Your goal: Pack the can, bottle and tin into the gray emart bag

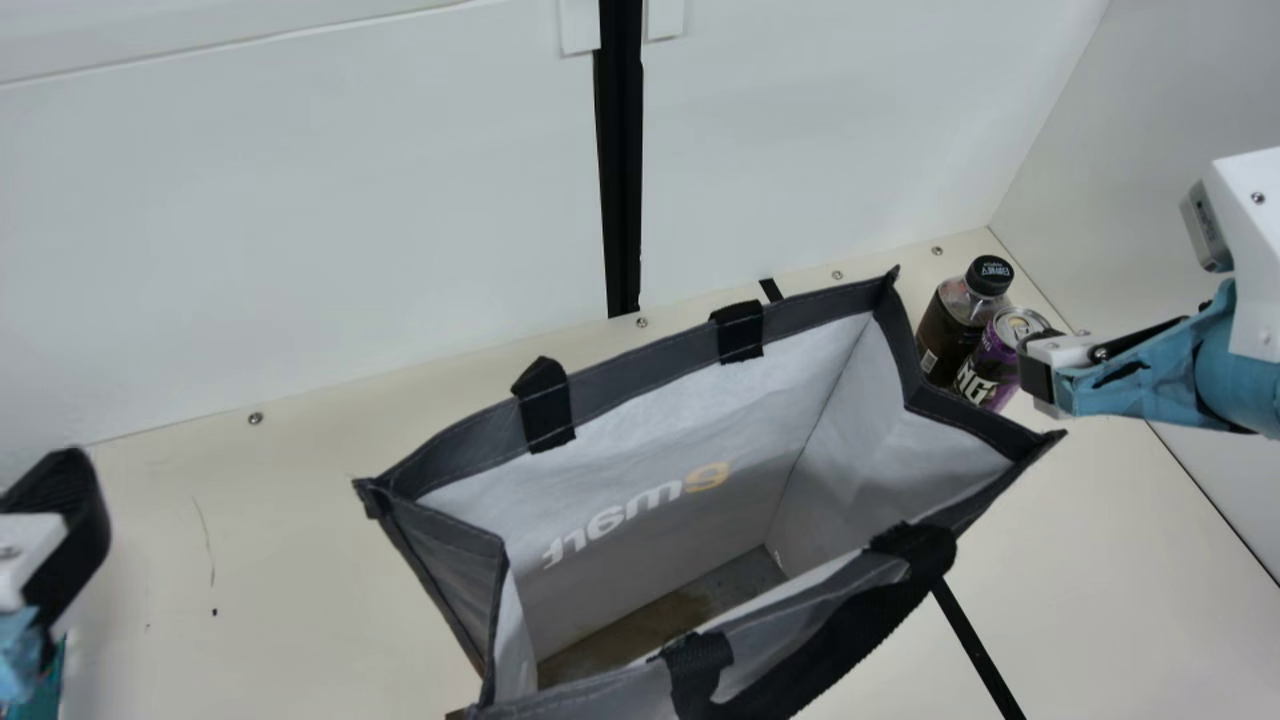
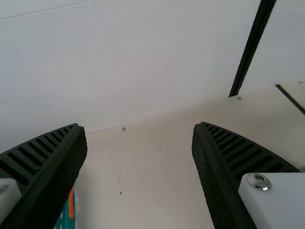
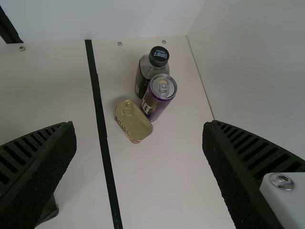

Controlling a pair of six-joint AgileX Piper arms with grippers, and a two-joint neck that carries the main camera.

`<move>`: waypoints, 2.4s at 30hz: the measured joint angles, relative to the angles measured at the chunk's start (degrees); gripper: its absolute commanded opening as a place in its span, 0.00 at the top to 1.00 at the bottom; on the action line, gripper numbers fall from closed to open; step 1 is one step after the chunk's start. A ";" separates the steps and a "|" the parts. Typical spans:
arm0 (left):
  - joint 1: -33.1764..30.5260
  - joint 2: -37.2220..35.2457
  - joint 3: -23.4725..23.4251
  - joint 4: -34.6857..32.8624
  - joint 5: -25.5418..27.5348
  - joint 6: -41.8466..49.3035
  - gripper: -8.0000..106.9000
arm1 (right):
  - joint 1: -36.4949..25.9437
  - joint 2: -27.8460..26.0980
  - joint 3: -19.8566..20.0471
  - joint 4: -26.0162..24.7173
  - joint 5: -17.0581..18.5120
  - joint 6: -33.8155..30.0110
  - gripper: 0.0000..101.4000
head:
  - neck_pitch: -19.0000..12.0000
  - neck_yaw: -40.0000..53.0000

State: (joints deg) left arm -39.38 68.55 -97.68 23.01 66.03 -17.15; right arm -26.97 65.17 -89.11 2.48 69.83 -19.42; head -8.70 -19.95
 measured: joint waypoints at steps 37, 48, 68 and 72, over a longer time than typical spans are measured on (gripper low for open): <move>-4.91 12.85 -19.03 -17.63 -3.11 17.15 0.15 | 0.00 0.00 0.00 0.00 0.00 0.00 0.10 | 0.00 0.00; -4.69 16.88 -24.27 -25.09 -0.70 25.55 0.15 | 0.00 0.00 0.00 0.00 0.00 0.00 0.10 | 0.00 0.00; -2.98 25.11 -30.34 -38.83 3.78 37.31 0.15 | 0.00 0.00 0.00 0.00 0.00 0.00 0.10 | 0.00 0.00; -2.85 26.14 -30.11 -40.99 3.89 39.00 0.15 | 0.00 0.00 0.00 0.00 0.00 0.00 0.10 | 0.00 0.00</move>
State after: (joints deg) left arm -42.23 94.69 -127.79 -17.98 69.91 21.85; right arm -26.97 65.17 -89.11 2.48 69.83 -19.42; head -8.70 -19.95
